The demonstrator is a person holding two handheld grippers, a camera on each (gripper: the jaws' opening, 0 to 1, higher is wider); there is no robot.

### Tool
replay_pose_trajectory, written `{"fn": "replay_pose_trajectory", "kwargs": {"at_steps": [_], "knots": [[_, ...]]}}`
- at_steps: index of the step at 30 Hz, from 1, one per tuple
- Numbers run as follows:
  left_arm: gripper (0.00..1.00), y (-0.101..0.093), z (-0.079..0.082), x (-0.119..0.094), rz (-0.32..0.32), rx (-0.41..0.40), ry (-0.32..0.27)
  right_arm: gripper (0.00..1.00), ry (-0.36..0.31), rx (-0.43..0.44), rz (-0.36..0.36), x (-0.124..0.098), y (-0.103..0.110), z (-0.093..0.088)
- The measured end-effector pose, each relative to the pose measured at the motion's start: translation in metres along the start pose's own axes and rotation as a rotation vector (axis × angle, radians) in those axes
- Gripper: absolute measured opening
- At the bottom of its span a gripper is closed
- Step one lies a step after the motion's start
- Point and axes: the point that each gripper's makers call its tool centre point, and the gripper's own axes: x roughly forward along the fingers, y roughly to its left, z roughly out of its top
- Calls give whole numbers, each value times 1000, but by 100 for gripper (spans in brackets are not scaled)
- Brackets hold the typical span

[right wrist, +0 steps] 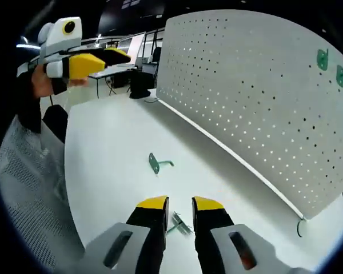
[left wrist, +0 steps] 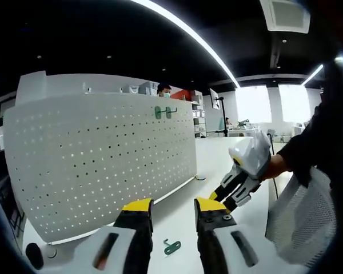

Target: Insert the hook assembly into the mounting plate slot until the hook locks in place.

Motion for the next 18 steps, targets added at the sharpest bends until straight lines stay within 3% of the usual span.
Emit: {"fn": "replay_pose_trajectory", "kwargs": {"at_steps": [10,18], "knots": [[28,1,1,-1,0,-1,-4,7,93,-96,47,14,6,-18],[27,1,0,-1,-2,-6,-3,4,124,-133,60,23,5,-23]]}}
